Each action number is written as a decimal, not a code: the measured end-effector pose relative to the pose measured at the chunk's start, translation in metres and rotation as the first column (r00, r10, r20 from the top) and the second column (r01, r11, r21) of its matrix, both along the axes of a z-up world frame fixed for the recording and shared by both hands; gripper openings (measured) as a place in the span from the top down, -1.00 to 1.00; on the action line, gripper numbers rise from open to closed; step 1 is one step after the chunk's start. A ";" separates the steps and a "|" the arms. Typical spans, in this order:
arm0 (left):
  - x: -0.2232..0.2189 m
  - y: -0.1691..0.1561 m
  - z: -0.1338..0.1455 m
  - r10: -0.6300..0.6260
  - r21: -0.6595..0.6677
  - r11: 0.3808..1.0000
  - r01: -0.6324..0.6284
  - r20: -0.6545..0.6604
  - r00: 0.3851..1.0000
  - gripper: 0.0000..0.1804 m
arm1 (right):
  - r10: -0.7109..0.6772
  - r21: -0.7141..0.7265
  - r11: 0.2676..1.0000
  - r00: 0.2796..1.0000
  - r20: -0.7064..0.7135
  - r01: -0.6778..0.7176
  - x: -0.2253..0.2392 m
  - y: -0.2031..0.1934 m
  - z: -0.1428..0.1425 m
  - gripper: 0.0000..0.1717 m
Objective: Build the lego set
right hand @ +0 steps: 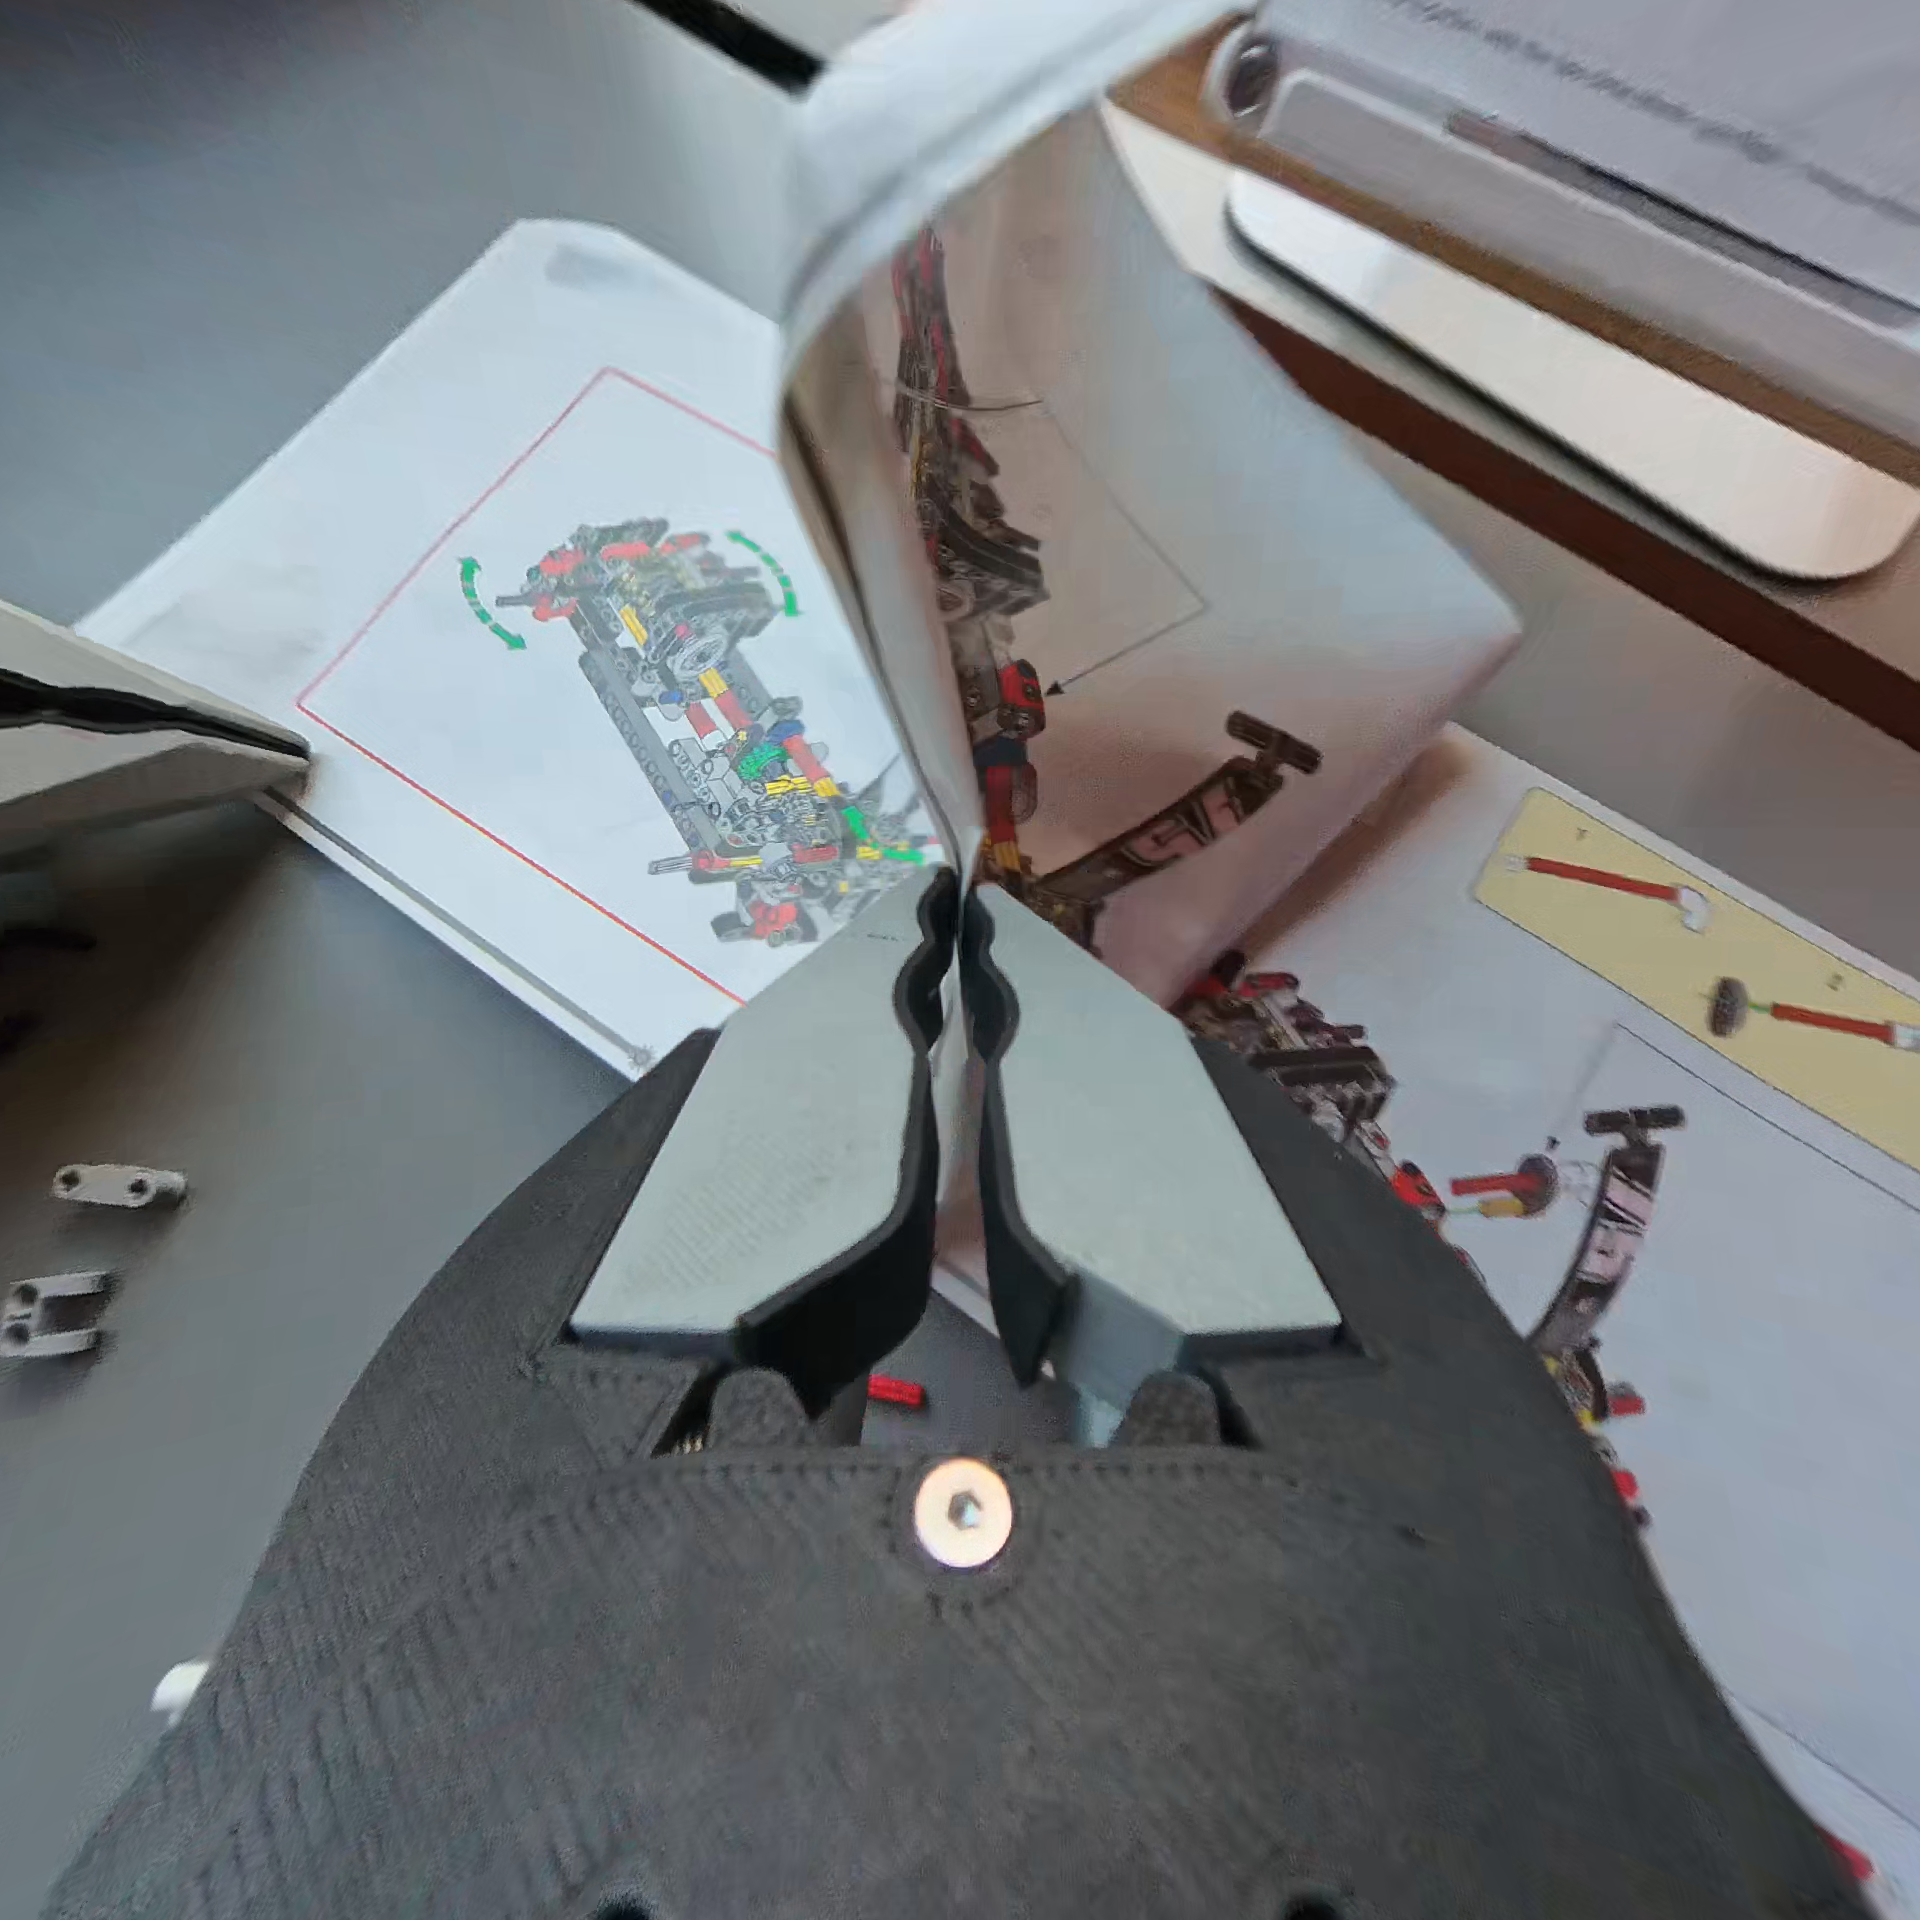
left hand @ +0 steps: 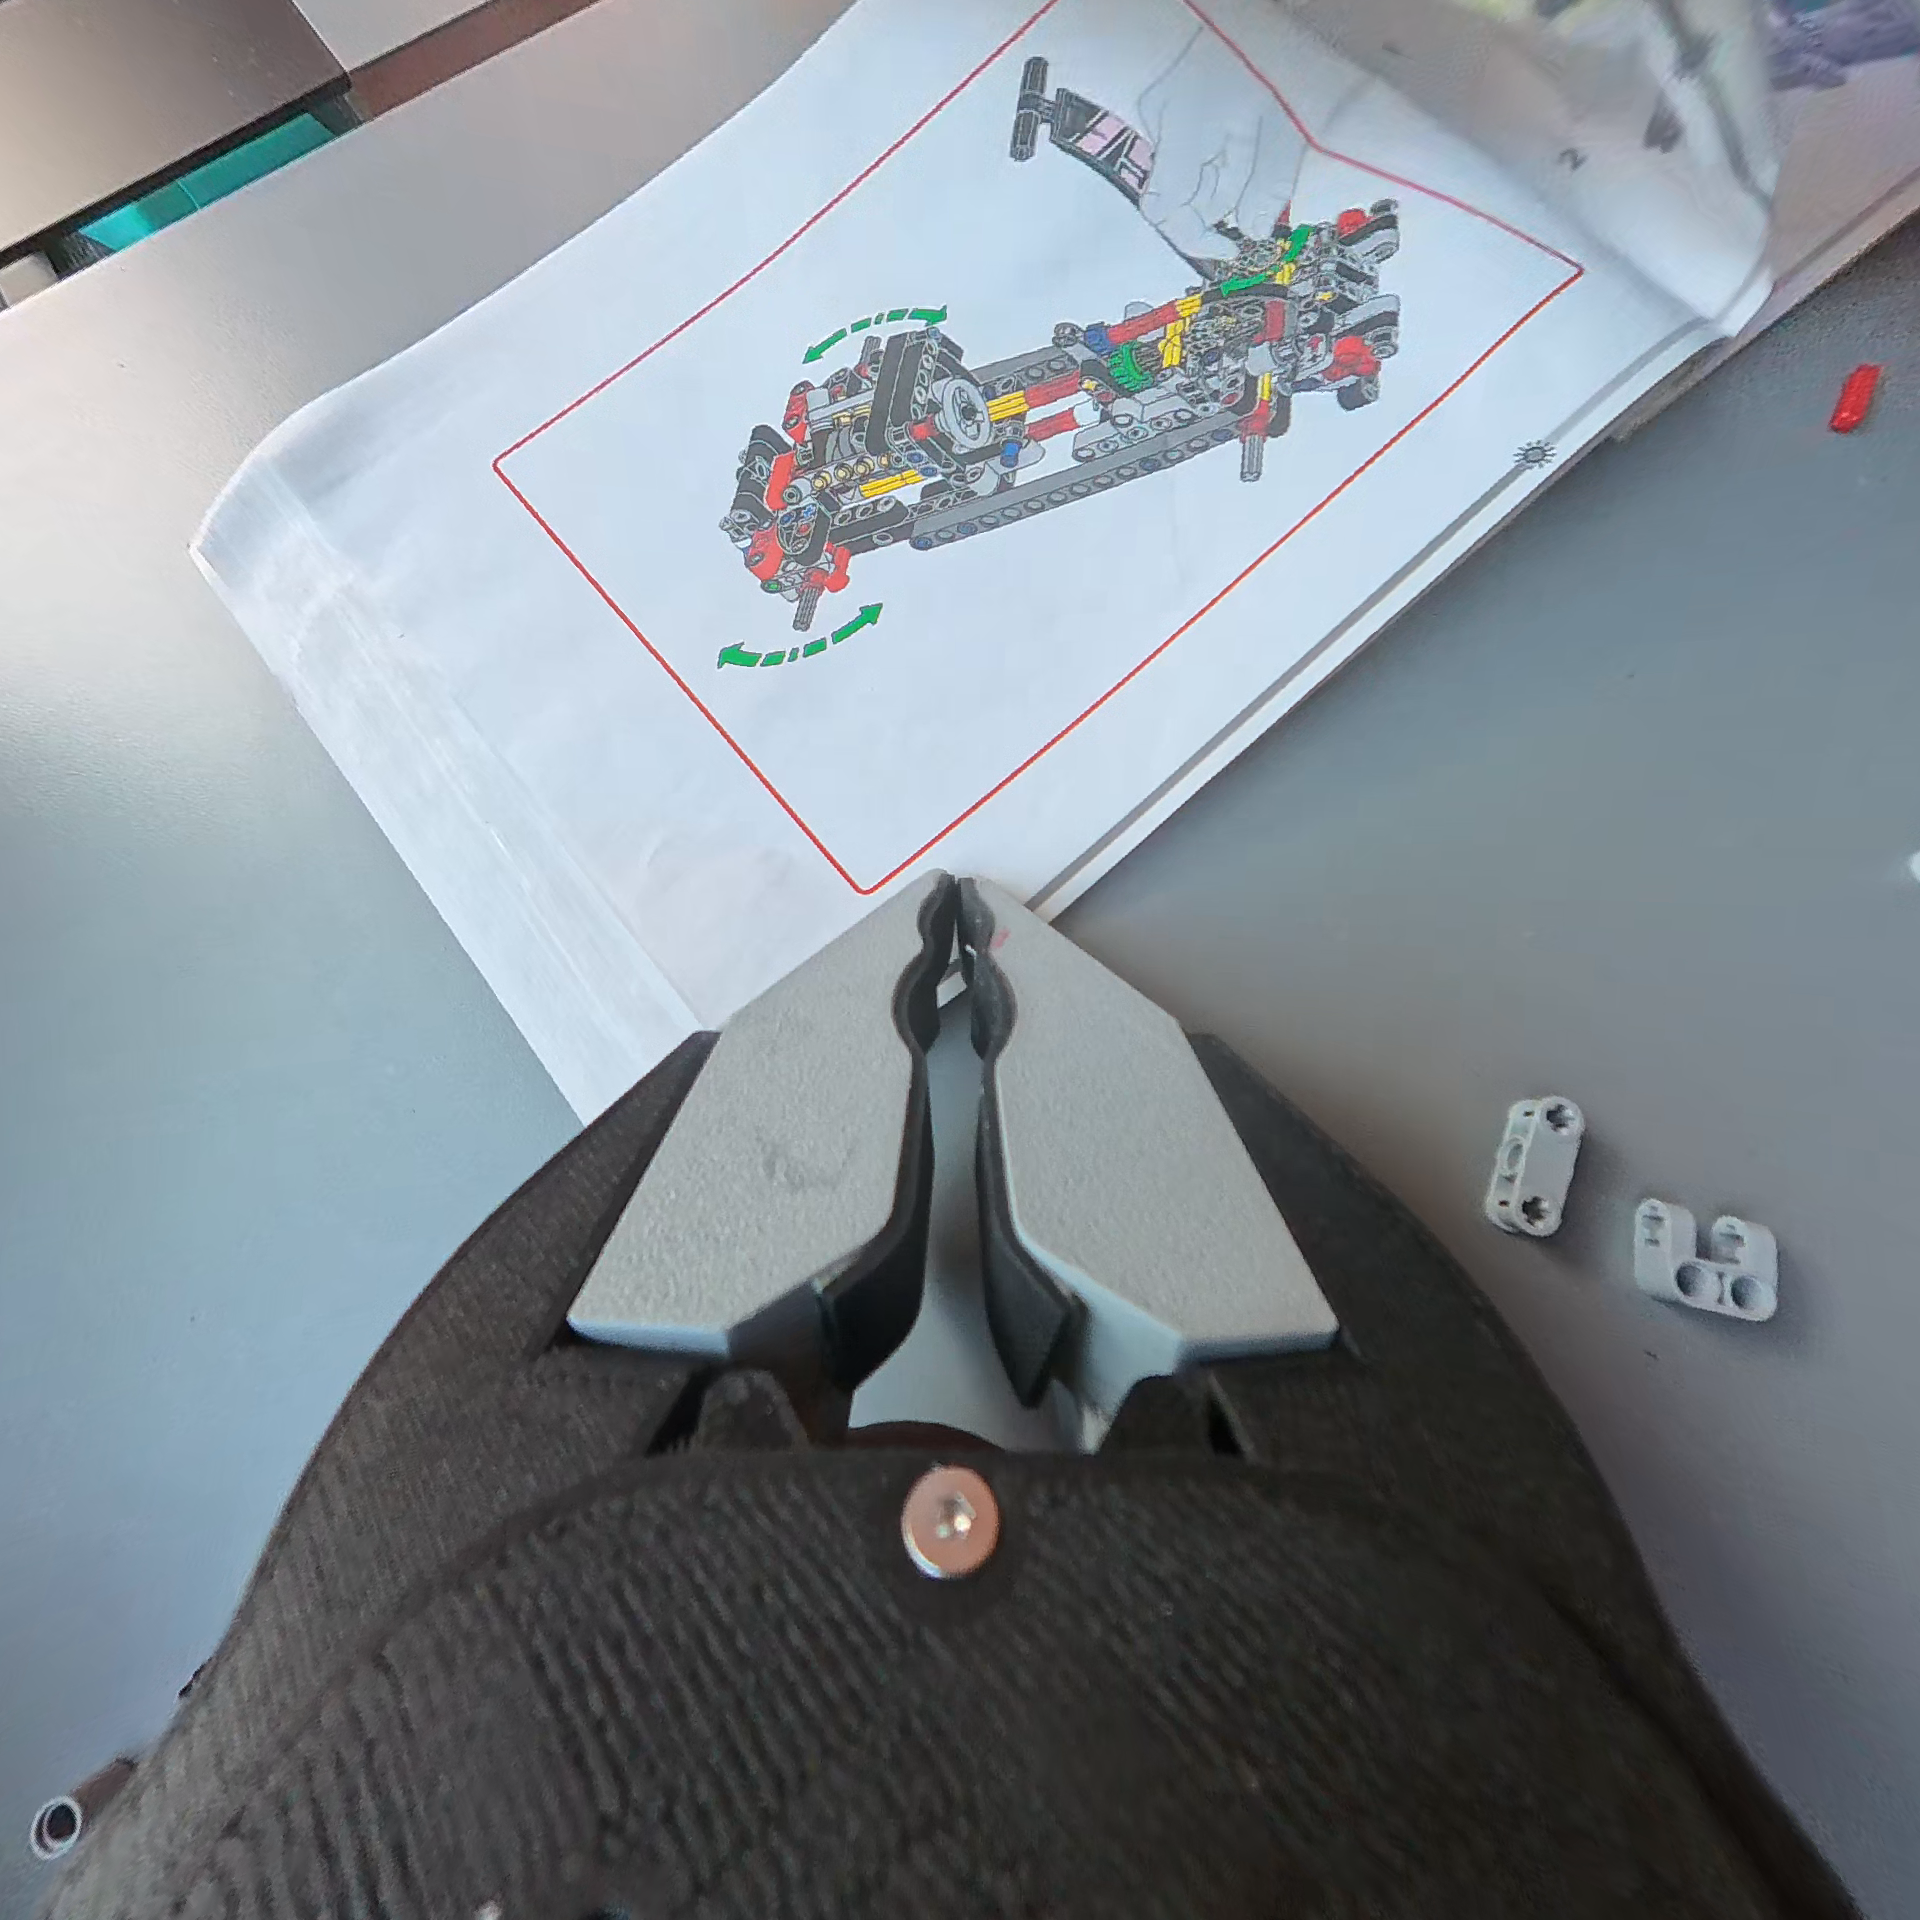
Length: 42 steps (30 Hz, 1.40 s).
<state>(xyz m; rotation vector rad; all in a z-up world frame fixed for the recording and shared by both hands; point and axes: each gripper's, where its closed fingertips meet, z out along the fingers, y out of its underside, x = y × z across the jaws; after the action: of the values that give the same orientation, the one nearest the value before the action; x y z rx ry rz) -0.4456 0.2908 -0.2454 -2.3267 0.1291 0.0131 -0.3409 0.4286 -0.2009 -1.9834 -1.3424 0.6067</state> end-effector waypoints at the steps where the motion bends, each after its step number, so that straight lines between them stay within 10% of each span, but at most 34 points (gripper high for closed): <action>1: 0.000 0.000 0.000 0.000 0.000 1.000 0.000 0.000 1.000 1.00 | -0.019 -0.014 1.000 0.999 -0.031 0.019 0.008 0.004 0.008 1.00; 7: 0.000 0.000 0.000 -0.002 -0.003 1.000 0.002 -0.010 1.000 1.00 | -0.155 -0.156 0.978 0.983 -0.096 0.139 0.067 0.016 0.022 0.97; 13: 0.000 0.000 0.000 0.002 -0.003 1.000 -0.002 -0.019 1.000 1.00 | -0.307 -0.293 0.927 0.921 -0.238 0.233 0.113 0.021 0.035 0.48; 24: 0.001 -0.001 0.000 0.004 -0.003 1.000 -0.004 -0.029 1.000 1.00 | -0.399 -0.246 0.897 0.912 -0.092 0.367 0.167 0.038 0.035 0.20; 42: 0.000 -0.003 0.006 0.014 0.027 1.000 -0.013 -0.013 1.000 0.70 | -0.222 -0.161 0.958 0.970 0.100 0.236 0.190 -0.012 0.004 0.45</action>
<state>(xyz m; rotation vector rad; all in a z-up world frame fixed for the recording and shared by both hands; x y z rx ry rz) -0.4456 0.2878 -0.2396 -2.3006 0.1194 0.0370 -0.1512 0.4162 -0.1974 -2.2860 -1.1148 0.5532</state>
